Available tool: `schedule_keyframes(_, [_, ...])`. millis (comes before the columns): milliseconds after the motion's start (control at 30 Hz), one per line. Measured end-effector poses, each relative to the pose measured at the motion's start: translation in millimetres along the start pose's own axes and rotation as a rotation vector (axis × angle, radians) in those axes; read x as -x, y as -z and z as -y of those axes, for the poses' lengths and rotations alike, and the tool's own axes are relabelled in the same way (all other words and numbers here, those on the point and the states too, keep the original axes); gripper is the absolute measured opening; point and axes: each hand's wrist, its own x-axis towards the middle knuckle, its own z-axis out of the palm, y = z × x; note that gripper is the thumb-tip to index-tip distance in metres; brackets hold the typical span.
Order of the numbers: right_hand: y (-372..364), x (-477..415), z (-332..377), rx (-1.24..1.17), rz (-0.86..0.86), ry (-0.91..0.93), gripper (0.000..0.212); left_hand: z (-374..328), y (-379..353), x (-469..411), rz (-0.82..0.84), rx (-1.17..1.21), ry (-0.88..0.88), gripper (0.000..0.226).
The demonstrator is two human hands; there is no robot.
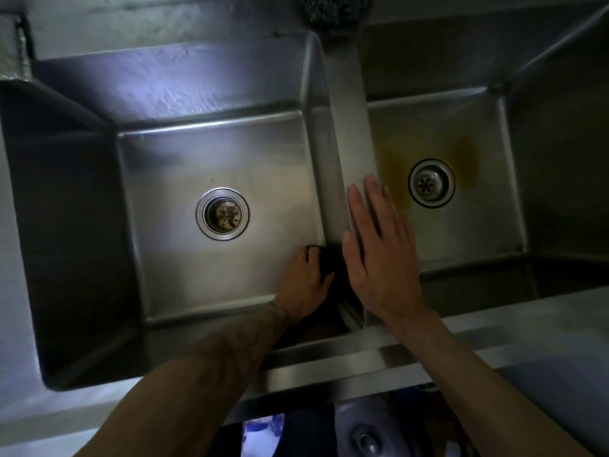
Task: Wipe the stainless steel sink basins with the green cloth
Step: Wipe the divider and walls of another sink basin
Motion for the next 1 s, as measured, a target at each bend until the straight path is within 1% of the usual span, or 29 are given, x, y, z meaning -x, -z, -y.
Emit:
schedule_keyframes(167, [8,0,8,-0.016,0.043,-0.013,0.062,-22,17,-1,0.146,0.552,0.328,0.04])
schedule_keyframes(233, [9,-2,9,-0.025,0.036,-0.022,0.062,-31,19,3,0.08,0.933,0.442,0.04])
schedule_keyframes(267, [8,-2,9,-0.027,0.029,-0.022,0.061,-38,19,3,-0.003,1.047,0.495,0.046])
schedule_keyframes(300, [8,-2,9,-0.031,0.023,-0.02,0.061,-46,16,0,-0.096,1.076,0.548,0.052])
schedule_keyframes(367, [6,-2,8,-0.038,0.005,-0.011,0.06,-63,9,-7,-0.223,1.083,0.651,0.06])
schedule_keyframes(433, [4,0,6,-0.043,-0.011,0.0,0.06,-72,5,-10,-0.277,1.117,0.71,0.062])
schedule_keyframes(467, [4,-1,5,-0.044,-0.021,0.002,0.059,-74,3,-10,-0.272,1.138,0.718,0.062])
schedule_keyframes(533, [2,-1,4,-0.04,-0.023,-0.014,0.059,-74,5,-1,-0.205,1.134,0.681,0.06])
schedule_keyframes(567, [2,-1,4,-0.042,-0.021,-0.022,0.059,-75,7,4,-0.202,1.123,0.646,0.058])
schedule_keyframes(700, [4,0,5,-0.067,-0.021,-0.016,0.058,-81,17,7,-0.276,1.118,0.484,0.046])
schedule_keyframes(767, [5,-1,5,-0.078,-0.02,-0.008,0.058,-81,18,0,-0.28,1.075,0.502,0.045])
schedule_keyframes(833, [5,-2,5,-0.075,-0.027,-0.003,0.059,-79,17,-5,-0.263,1.063,0.555,0.053])
schedule_keyframes(900, [4,-1,5,-0.065,-0.035,-0.004,0.058,-81,17,-5,-0.327,1.066,0.548,0.048])
schedule_keyframes(933, [3,-2,5,-0.056,-0.04,-0.005,0.058,-84,19,-4,-0.371,1.057,0.51,0.042])
schedule_keyframes(1000, [3,-2,5,-0.047,-0.036,-0.01,0.058,-91,27,-4,-0.459,1.073,0.379,0.036])
